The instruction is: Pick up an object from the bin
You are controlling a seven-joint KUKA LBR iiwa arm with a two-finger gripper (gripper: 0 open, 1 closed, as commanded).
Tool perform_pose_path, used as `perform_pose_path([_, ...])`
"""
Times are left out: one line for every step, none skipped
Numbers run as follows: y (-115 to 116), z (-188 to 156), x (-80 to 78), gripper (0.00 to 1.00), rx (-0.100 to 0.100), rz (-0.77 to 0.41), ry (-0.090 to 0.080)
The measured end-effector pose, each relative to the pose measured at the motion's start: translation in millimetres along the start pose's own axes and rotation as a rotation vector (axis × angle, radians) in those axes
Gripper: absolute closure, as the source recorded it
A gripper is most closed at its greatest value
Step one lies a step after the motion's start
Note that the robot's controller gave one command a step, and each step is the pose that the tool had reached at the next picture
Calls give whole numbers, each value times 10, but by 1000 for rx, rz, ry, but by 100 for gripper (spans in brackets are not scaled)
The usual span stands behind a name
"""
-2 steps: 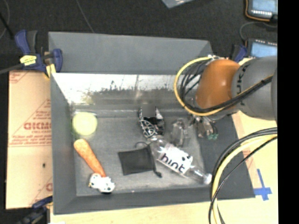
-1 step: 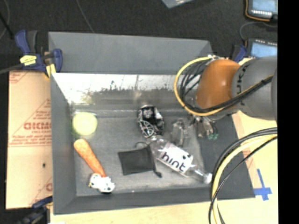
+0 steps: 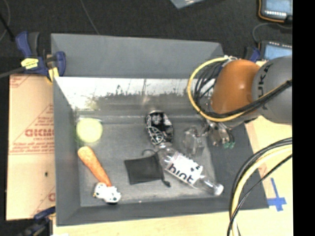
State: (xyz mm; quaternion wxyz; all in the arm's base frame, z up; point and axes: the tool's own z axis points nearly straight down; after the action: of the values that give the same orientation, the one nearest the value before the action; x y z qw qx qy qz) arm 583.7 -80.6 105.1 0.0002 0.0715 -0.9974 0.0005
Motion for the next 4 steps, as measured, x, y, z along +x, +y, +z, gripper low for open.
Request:
perform_pose_path([151,-466,170,0,4,42,-14])
perform_pose_path([149,-456,175,0,5,41,-12])
perform_pose_path([178,-152,439,0,8,22,-24])
perform_pose_path([200,135,843,0,6,-117,-20])
